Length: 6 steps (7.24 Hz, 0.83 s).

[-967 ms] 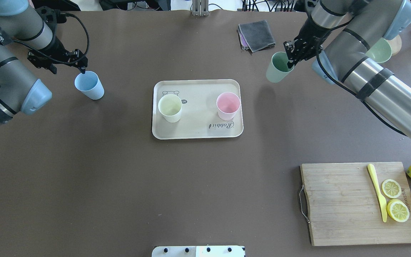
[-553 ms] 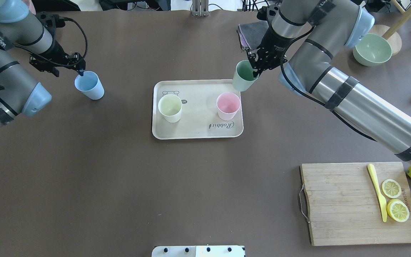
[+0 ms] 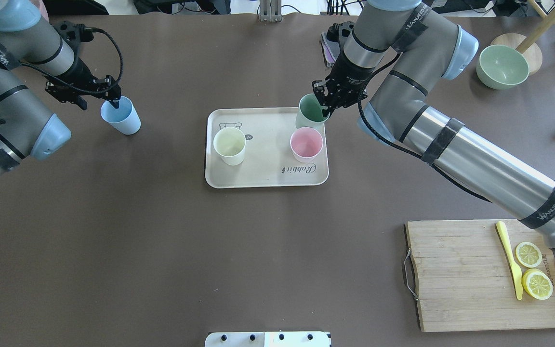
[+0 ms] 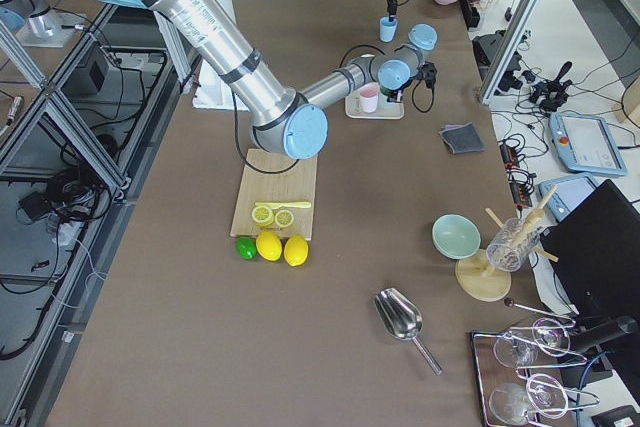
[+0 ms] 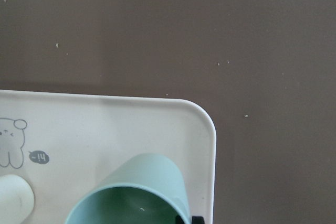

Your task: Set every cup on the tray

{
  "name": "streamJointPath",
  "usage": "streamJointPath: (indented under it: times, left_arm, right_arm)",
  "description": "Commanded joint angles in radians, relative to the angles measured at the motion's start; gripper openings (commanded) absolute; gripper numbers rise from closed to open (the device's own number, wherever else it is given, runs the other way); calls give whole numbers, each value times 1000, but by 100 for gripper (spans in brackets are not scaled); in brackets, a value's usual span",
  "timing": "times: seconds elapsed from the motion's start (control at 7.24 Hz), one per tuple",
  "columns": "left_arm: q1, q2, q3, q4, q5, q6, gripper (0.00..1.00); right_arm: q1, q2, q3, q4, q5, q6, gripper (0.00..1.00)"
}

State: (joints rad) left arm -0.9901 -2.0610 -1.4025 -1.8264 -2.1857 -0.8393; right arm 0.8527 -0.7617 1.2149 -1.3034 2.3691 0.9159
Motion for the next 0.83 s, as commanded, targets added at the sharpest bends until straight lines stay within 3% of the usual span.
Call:
streamJointPath:
  times: [0.0, 0.14, 0.55, 0.69]
  left_arm:
    - [13, 10, 36, -22, -9, 3, 34]
    - [18, 10, 42, -34, -9, -1, 1]
    - [30, -104, 46, -2, -11, -122, 0]
    - [54, -160, 74, -2, -9, -183, 0]
  right_arm:
    - [-23, 1, 0, 0, -34, 20, 0]
    - [-26, 1, 0, 1, -34, 23, 0]
    - [-32, 10, -3, 1, -62, 27, 0]
    - [-29, 25, -2, 1, -74, 29, 99]
